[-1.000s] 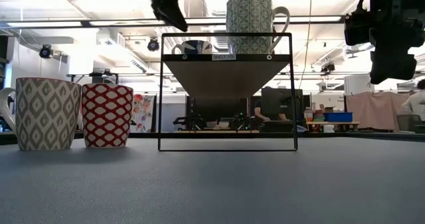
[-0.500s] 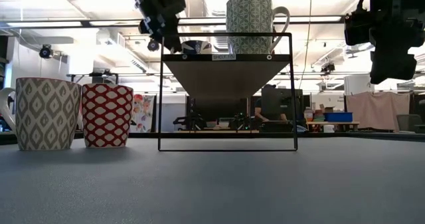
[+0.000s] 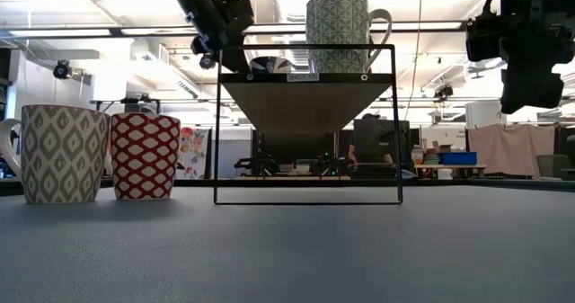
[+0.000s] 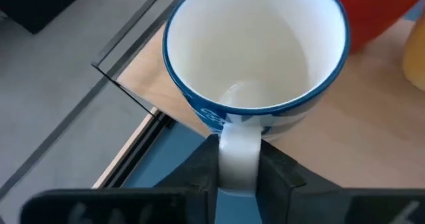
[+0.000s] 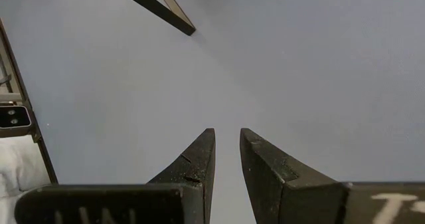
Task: Place coffee mugs
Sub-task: Put the blue patterned mug on the shelf
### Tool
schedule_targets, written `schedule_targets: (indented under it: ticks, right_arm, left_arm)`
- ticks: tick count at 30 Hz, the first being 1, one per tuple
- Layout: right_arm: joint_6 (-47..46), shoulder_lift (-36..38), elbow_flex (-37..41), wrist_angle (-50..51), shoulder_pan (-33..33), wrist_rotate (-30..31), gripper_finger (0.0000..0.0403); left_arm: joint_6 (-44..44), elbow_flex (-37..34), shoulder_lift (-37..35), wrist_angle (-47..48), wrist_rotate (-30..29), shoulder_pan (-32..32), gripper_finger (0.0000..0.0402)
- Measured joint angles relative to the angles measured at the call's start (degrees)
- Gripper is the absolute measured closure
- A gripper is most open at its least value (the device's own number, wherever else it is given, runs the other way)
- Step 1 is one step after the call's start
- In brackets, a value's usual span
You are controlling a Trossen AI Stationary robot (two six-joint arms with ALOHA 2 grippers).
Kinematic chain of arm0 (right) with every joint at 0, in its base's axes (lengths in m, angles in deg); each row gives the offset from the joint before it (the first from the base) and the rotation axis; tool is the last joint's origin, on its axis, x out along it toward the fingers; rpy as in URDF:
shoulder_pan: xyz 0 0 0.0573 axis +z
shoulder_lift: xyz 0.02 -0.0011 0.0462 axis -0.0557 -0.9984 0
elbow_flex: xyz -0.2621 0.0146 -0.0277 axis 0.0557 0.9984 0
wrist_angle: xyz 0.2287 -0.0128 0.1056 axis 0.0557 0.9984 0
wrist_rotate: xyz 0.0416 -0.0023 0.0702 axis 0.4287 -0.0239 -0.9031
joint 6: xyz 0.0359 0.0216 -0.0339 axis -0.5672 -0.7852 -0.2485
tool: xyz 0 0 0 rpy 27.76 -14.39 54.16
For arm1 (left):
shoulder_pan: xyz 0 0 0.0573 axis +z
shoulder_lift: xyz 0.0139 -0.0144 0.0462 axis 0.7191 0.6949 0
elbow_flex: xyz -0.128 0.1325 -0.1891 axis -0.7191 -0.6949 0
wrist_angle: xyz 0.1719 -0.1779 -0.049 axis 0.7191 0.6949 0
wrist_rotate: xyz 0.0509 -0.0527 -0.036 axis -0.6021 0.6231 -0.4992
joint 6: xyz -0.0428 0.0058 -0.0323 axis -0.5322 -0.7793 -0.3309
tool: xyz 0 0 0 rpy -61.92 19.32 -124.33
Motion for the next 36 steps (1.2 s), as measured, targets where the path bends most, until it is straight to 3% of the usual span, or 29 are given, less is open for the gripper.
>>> schedule_targets:
  ticks: [5,11,21,36]
  right_arm:
    - [0.0,0.0,0.0,0.0,0.0,0.0,0.0342]
    - [0.0,0.0,0.0,0.0,0.0,0.0,0.0342]
    - [0.0,0.0,0.0,0.0,0.0,0.0,0.0342]
    - [0.0,0.0,0.0,0.0,0.0,0.0,0.0342]
  left_arm:
    - [-0.1,0.0,0.1,-2.0,-0.1,0.3,0.0354]
    - [-0.1,0.3,0.9,-4.1,-0.2,0.8,0.0314]
    - [-0.1,0.3,3.1,-8.4,0.0,1.8,0.0345]
    - [1.3,0.3,5.4,-13.4,-0.1,5.0,0.0341]
